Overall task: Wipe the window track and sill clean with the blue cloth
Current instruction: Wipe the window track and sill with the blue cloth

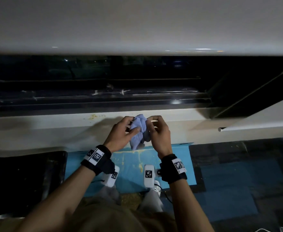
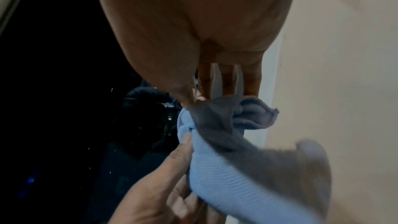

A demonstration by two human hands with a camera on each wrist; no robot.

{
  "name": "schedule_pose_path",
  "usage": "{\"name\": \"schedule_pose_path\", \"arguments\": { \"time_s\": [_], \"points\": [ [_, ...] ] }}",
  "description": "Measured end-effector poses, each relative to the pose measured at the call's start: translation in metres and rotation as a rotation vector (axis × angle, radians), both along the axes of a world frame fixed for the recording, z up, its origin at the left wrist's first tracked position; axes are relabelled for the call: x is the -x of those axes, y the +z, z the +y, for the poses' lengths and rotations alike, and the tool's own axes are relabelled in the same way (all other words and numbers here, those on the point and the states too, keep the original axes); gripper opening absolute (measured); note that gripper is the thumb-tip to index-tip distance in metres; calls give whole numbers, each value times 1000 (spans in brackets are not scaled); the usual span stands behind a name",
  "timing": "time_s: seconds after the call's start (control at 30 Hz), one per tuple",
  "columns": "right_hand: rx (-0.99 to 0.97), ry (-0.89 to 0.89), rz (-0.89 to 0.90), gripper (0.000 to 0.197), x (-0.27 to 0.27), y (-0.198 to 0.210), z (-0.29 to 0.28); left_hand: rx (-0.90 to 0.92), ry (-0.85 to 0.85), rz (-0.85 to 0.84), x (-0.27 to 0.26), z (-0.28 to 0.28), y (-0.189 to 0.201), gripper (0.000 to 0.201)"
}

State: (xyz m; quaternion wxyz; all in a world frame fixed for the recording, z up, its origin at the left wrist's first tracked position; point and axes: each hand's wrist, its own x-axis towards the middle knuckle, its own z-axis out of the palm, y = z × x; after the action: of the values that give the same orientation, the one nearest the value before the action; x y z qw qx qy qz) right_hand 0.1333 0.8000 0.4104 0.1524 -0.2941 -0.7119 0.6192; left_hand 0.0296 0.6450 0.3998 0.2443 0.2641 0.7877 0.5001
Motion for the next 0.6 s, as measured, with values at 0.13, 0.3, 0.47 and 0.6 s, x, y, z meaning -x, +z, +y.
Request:
{"name": "schedule_pose_path", "arguments": {
  "time_s": [0.13,0.3,0.47,0.6],
  "points": [
    [-163,-42,12,2,-42,-2,52,41,65,-13,-28,52,-9,37],
    [-78,86,-48,22,-71,-11,102,1,146,-58,-71,120,-20,23],
    [-114,94,-119,29,-80,-38,155,-15,128,-107,-98,171,-23,28],
    [-240,96,-162,28,-71,-63,204,100,30,49,-85,177,-38,30]
  ]
}}
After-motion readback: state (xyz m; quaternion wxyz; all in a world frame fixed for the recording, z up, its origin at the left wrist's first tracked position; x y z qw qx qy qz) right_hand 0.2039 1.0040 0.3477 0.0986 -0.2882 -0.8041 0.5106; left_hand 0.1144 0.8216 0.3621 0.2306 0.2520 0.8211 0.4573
